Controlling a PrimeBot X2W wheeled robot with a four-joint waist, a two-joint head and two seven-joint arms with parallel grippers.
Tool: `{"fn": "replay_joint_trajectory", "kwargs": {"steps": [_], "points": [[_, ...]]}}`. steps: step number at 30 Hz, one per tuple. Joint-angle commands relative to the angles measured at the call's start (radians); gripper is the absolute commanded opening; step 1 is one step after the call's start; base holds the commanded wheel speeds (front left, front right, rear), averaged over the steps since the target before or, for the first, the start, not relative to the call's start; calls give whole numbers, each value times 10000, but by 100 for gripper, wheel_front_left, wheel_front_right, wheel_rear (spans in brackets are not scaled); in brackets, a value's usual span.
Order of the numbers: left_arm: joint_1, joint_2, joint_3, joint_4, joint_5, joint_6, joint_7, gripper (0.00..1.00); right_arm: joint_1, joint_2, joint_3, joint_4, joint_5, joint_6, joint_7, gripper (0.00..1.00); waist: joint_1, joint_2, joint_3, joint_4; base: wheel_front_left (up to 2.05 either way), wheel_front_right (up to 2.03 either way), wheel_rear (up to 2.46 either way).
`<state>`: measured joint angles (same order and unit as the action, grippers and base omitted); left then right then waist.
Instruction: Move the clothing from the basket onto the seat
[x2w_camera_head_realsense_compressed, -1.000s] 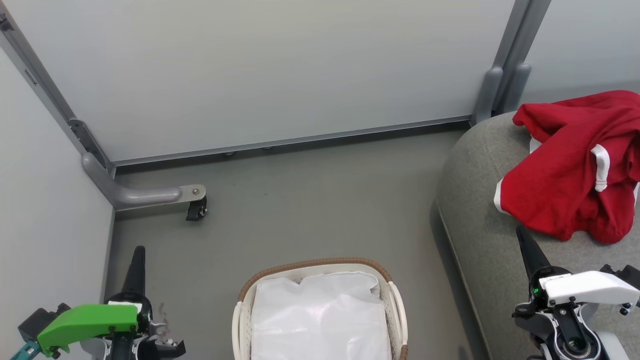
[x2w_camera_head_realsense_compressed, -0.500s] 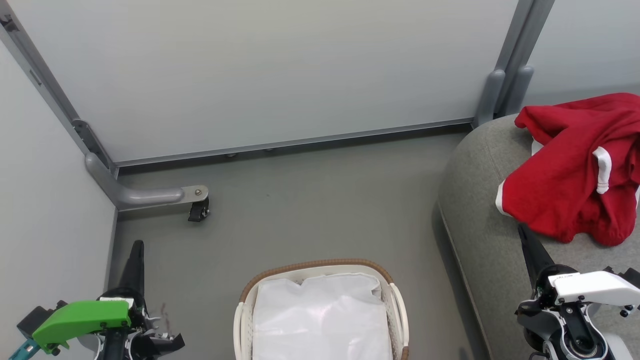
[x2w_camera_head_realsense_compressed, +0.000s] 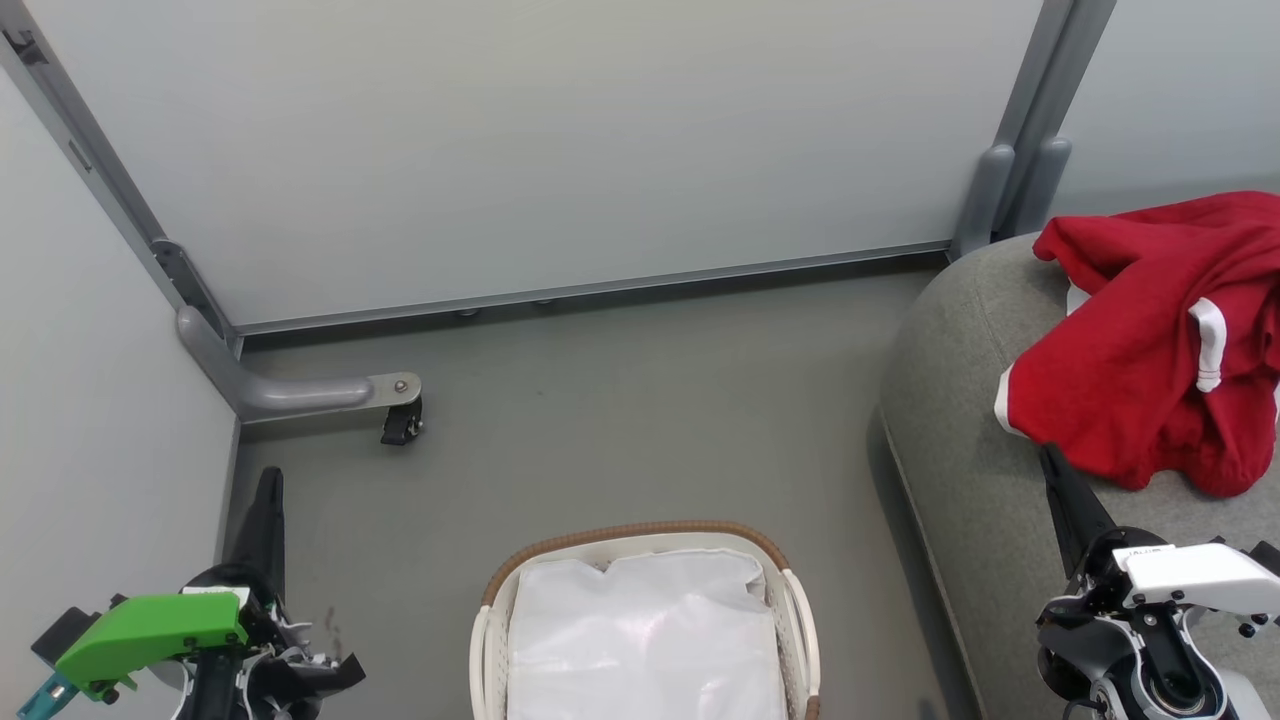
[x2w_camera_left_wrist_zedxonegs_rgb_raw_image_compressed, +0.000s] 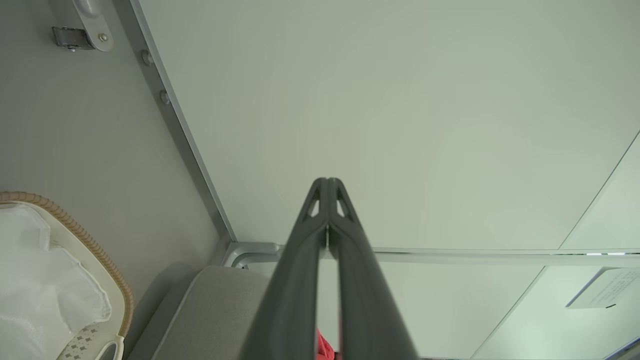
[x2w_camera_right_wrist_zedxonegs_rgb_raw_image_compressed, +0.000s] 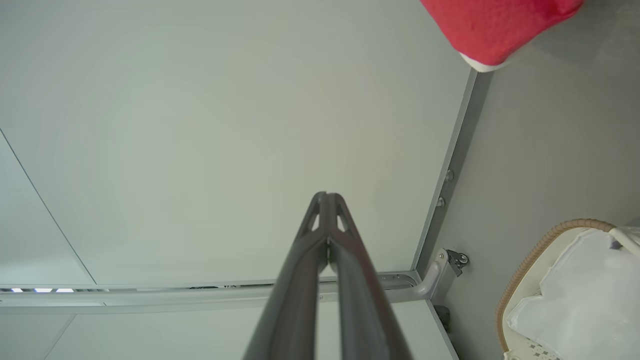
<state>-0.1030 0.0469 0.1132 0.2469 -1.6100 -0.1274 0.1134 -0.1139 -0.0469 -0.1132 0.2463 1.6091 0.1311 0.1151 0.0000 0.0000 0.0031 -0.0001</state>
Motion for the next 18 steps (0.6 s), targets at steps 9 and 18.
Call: {"fn": "replay_joint_trajectory", "kwargs": {"steps": [9,18], "points": [[-114,60,30,-27,-43,-63,47,0,110,-63,-29,-40,53,-7,17,0,0,0,0,1,0,0,0],[-114,60,29,-26,-43,-62,46,0,110,-63,-28,-39,53,-7,17,0,0,0,0,1,0,0,0]]}}
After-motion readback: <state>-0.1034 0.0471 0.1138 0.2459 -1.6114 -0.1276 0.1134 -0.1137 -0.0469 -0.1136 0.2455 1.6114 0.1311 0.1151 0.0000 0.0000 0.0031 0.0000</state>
